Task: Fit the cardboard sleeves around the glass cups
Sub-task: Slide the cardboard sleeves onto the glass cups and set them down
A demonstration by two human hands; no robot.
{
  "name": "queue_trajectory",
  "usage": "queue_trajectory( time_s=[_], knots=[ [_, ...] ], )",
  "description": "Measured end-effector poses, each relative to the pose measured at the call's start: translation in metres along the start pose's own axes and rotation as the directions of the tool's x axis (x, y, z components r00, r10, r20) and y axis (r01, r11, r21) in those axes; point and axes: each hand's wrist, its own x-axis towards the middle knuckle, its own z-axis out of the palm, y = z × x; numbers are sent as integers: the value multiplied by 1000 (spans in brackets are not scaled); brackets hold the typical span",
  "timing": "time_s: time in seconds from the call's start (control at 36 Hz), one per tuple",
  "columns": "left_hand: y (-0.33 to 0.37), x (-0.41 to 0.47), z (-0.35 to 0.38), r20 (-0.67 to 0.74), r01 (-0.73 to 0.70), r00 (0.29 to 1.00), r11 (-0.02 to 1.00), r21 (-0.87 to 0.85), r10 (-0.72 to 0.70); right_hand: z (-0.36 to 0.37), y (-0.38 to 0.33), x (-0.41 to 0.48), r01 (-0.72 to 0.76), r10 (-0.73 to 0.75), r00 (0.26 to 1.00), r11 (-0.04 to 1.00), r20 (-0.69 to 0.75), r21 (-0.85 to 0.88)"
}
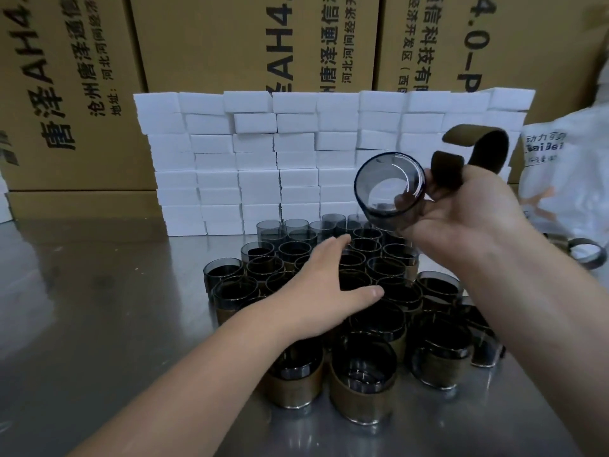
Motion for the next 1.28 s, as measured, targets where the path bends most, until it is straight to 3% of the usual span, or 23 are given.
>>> queue_trajectory(
  time_s=[0.14, 0.25, 0.44, 0.58, 0.64, 0.69, 0.81, 0.86, 1.03, 1.22, 1.28],
  knots=[
    [19, -2, 1, -259, -161, 960, 967, -195, 108, 6, 13, -5, -68, 65, 996, 997, 58, 43],
    [26, -3, 0, -455, -334, 879, 865, -375, 142, 6, 25, -5, -83, 84, 993, 996, 80, -17],
    [26, -5, 1, -591, -458, 789, 801, -386, 166, 5, 32, -5, -136, 147, 980, 987, 132, -89],
    [28, -4, -8, -696, -382, 708, 895, -231, 123, 4, 31, -2, 54, -32, 996, 954, 78, -296],
    [24, -2, -15, -721, -269, 690, 947, -173, 65, 1, 27, -2, 228, -193, 974, 845, 122, -484],
    [19, 0, -21, -741, -188, 672, 969, -163, 6, -1, 23, -6, 396, -295, 918, 688, 264, -608],
    [15, 1, -30, -746, -74, 666, 994, -77, -8, -2, 18, -14, 497, -189, 866, 430, 463, -753],
    [16, 0, -31, -748, -47, 662, 999, 21, 47, -1, 19, -17, 520, -127, 849, 372, 513, -769],
    [20, -4, -26, -747, -66, 647, 987, 149, 156, -1, 25, -19, 495, -102, 853, 468, 512, -732],
    [20, -4, -27, -645, -75, 754, 992, 101, 123, -2, 29, -11, 470, -153, 877, 477, 456, -743],
    [21, -3, -25, -574, -131, 811, 991, 10, 113, -2, 30, -10, 470, -175, 879, 470, 443, -747]
  ],
)
